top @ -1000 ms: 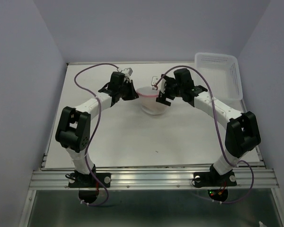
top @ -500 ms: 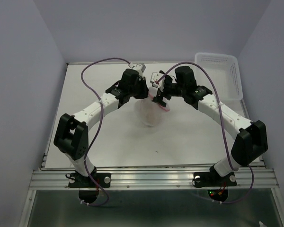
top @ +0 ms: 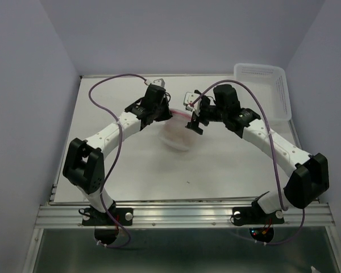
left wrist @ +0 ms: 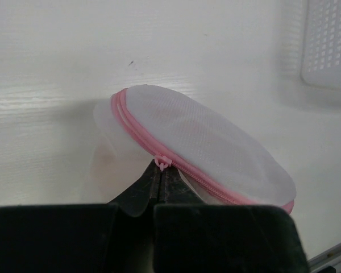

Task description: Place the bra in the laundry bag and zip it closed

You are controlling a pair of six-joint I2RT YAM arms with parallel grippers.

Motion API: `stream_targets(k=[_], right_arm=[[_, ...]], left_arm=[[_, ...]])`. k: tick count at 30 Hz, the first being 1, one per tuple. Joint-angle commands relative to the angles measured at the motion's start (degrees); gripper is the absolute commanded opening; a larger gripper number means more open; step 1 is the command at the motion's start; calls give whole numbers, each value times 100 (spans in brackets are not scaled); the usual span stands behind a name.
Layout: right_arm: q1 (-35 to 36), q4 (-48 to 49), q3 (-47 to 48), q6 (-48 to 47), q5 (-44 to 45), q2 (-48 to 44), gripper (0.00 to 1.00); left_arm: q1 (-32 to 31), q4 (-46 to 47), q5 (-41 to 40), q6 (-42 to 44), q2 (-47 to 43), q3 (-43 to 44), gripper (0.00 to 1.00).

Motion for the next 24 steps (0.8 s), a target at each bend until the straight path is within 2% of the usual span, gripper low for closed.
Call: stream_targets(k=[1, 10, 15, 18, 21, 24], right_arm=[[15, 121, 107, 150, -195, -85, 100], [15, 122, 1125, 379, -63, 785, 100], [68, 122, 1285, 151, -80, 1093, 99], [68, 122, 1320, 80, -124, 1172, 95], [68, 122, 1320, 1, -133, 1295, 74], [68, 122, 1373, -34, -98, 1462, 73]], left_arm=[[-47, -128, -403, -139, -438, 245, 0], [-284, -357, -544, 37, -571, 457, 0], [-372, -445, -667, -7, -579, 483, 0], [-381, -436, -685, -16, -588, 492, 0], [-390, -436, -632, 2, -588, 518, 0], [-399, -419, -553, 37, -571, 562, 0]])
